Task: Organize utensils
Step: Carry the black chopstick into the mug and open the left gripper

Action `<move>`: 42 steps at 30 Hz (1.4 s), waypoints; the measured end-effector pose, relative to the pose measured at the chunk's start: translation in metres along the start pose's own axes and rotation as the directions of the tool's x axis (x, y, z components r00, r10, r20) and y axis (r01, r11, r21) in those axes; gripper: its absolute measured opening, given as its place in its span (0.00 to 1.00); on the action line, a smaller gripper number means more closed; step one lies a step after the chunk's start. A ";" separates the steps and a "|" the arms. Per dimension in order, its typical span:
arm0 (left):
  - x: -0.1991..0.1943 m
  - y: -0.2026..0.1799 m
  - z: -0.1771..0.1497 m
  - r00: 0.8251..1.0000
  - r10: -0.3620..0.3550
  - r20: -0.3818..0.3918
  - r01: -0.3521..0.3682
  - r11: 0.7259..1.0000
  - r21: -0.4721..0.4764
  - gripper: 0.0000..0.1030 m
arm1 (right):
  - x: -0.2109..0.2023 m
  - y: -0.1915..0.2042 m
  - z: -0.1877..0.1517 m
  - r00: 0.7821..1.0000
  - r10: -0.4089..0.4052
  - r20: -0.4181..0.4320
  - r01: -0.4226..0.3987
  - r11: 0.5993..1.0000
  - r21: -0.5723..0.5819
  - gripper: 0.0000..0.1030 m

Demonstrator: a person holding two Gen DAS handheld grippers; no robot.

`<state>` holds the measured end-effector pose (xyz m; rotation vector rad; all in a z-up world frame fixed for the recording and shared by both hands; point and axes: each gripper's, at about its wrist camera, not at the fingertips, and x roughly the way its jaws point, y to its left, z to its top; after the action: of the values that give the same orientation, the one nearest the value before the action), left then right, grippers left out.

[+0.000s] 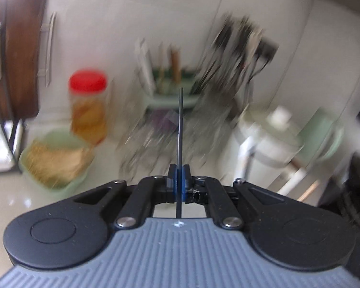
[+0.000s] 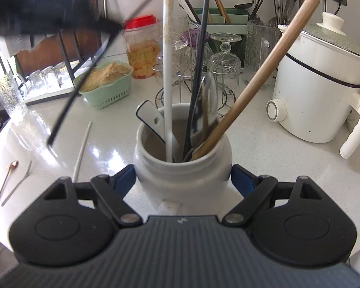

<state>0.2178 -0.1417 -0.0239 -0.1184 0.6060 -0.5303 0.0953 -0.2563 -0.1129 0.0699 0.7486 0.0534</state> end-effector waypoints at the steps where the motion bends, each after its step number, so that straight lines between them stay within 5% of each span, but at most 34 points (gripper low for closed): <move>1: -0.004 -0.006 0.006 1.000 -0.012 0.025 0.012 1.000 0.005 0.04 | 0.000 0.000 0.000 1.000 0.001 0.000 -0.001 1.000 -0.001 0.86; 7: -0.017 -0.037 0.034 0.984 -0.112 0.139 0.112 0.994 0.011 0.04 | 0.000 -0.001 -0.001 1.000 0.003 0.007 -0.003 1.000 -0.006 0.86; 15: 0.011 -0.063 0.028 0.972 -0.204 0.115 0.196 0.978 0.077 0.04 | 0.000 -0.003 -0.002 1.000 0.014 0.009 -0.014 1.000 -0.013 0.86; 42: 0.044 -0.049 -0.026 0.967 -0.231 0.108 0.222 0.971 0.091 0.04 | 0.001 -0.004 -0.003 0.999 0.029 0.015 -0.029 0.999 -0.020 0.86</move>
<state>0.2121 -0.2048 -0.0557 -0.1452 0.4576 -0.7631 0.0940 -0.2597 -0.1165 0.0622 0.7317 0.0878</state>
